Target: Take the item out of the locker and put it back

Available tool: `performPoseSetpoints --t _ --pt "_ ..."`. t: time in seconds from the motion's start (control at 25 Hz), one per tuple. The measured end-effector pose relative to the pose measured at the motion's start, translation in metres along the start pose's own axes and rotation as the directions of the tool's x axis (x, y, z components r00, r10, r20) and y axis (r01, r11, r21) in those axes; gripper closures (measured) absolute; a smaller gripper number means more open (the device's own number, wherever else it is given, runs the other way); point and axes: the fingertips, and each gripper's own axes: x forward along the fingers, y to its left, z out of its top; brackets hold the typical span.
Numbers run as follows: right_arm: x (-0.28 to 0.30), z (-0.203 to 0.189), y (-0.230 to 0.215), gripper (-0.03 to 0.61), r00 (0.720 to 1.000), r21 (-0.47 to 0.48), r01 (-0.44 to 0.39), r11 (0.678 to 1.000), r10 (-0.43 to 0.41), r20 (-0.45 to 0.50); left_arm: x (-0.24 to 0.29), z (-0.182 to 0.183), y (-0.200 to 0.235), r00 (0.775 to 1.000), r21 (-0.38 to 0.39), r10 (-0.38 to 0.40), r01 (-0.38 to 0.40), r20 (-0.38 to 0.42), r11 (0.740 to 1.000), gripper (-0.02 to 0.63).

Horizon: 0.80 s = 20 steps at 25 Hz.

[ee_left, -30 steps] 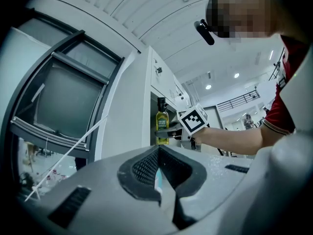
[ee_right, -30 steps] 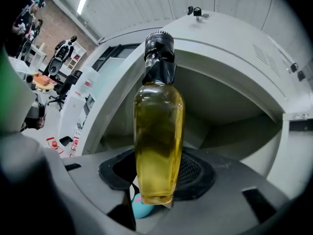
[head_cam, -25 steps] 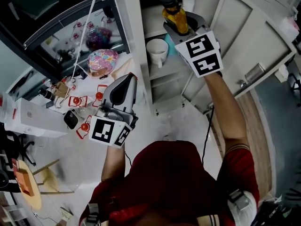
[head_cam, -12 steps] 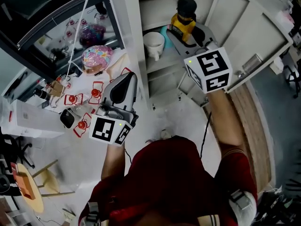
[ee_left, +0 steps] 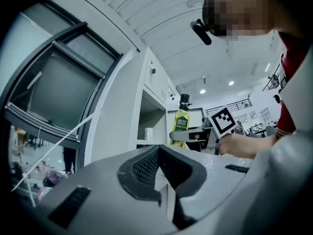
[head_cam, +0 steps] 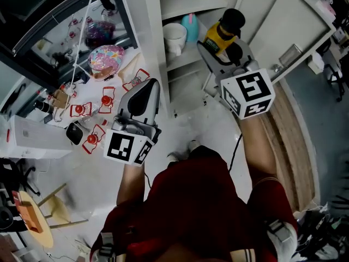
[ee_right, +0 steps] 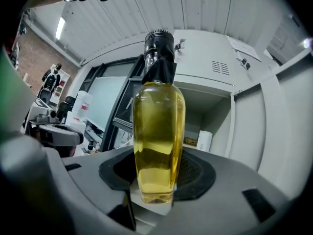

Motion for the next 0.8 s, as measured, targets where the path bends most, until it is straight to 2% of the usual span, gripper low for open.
performPoseSetpoints --t 0.2,0.44,0.8 --pt "-0.015 -0.019 0.007 0.388 1.0 0.054 -0.006 0.999 0.006 0.0 -0.005 -0.007 -0.009 1.0 0.003 0.01 -0.01 -0.009 1.0 0.607" --pt "-0.028 -0.048 0.01 0.388 0.999 0.096 -0.053 0.994 0.054 -0.003 0.005 -0.019 -0.021 0.998 0.016 0.049 -0.048 -0.028 0.999 0.607" --pt "-0.051 -0.082 -0.002 0.388 0.988 0.094 -0.152 0.984 0.151 0.02 0.035 -0.047 -0.055 0.988 0.047 0.149 -0.147 -0.044 0.988 0.607"
